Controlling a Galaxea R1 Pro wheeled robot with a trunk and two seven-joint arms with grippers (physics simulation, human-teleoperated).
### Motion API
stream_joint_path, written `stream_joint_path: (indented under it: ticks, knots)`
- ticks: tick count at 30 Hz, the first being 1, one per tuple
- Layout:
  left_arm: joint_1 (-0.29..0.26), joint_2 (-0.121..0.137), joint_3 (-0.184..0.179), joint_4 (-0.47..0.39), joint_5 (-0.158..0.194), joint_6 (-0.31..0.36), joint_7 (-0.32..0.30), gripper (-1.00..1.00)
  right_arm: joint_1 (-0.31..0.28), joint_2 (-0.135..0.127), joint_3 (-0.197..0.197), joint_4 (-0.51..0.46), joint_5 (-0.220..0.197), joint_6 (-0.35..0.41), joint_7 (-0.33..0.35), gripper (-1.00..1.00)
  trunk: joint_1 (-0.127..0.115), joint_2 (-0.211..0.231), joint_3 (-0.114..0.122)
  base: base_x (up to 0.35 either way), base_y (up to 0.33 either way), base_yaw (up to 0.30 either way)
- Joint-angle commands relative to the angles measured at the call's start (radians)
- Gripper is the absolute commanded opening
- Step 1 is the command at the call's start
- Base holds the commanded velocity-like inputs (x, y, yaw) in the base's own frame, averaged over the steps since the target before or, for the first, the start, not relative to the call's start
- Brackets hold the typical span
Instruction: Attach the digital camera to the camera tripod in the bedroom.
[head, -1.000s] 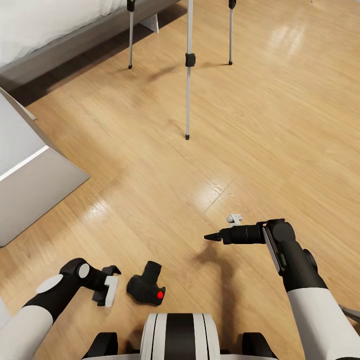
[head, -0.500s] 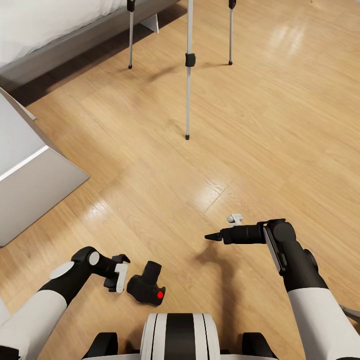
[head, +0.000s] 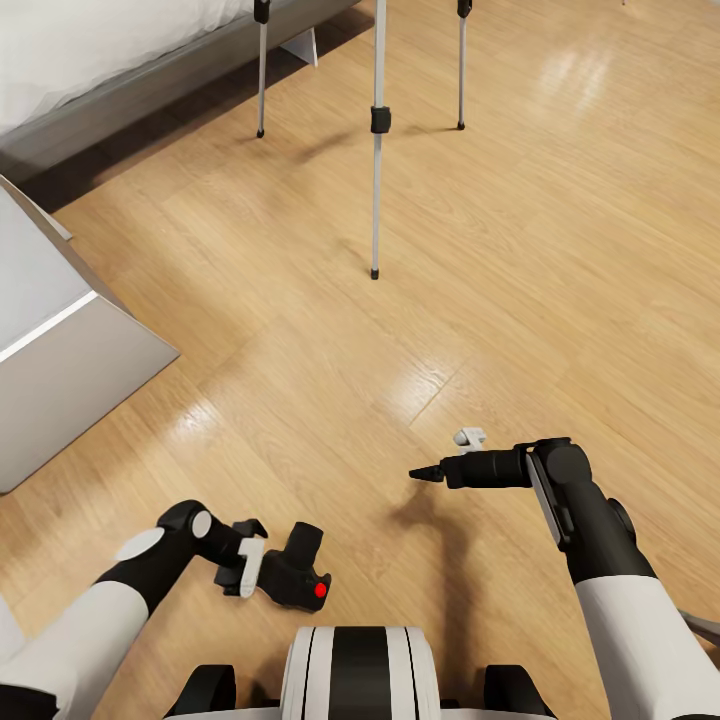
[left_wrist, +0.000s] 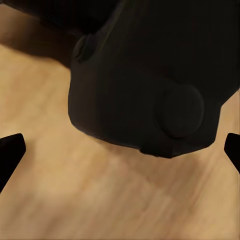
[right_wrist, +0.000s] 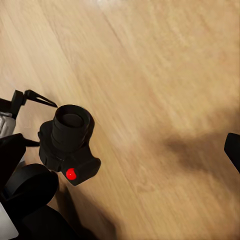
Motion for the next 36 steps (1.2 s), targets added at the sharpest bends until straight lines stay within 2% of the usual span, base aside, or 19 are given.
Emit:
stream_joint_path:
  ticks: [1, 4, 16, 21, 31, 36]
  knots:
    - [0.000, -0.001, -0.003, -0.001, -0.009, -0.006, 0.000, 1.00, -0.001, 0.000, -0.001, -0.001, 0.010, 0.004, 0.010, 1.00, 0.000, 0.000, -0.001, 0.000, 0.000, 0.000]
    - [0.000, -0.007, -0.003, 0.000, -0.022, -0.006, 0.000, 1.00, -0.001, 0.000, -0.001, -0.001, 0.011, 0.004, 0.009, 1.00, 0.000, 0.000, -0.001, 0.000, 0.000, 0.000]
    - [0.000, -0.008, -0.003, -0.003, -0.026, -0.006, 0.001, 1.00, -0.001, 0.002, 0.000, -0.001, 0.011, 0.004, 0.005, 1.00, 0.000, 0.000, -0.001, 0.000, 0.000, 0.000]
    - [0.000, -0.010, -0.003, -0.003, -0.026, -0.005, 0.020, 1.00, -0.001, 0.002, 0.000, -0.001, 0.011, 0.004, 0.005, 1.00, 0.000, 0.000, -0.001, 0.000, 0.000, 0.000]
    - [0.000, -0.041, -0.003, 0.015, -0.034, -0.002, 0.075, 1.00, -0.001, 0.002, 0.000, -0.001, 0.011, 0.004, 0.004, 1.00, 0.000, 0.000, -0.001, 0.000, 0.000, 0.000]
    - [0.000, -0.059, -0.003, 0.017, -0.036, -0.003, 0.083, 1.00, -0.001, 0.002, 0.000, -0.001, 0.011, 0.004, 0.004, 1.00, 0.000, 0.000, -0.001, 0.000, 0.000, 0.000]
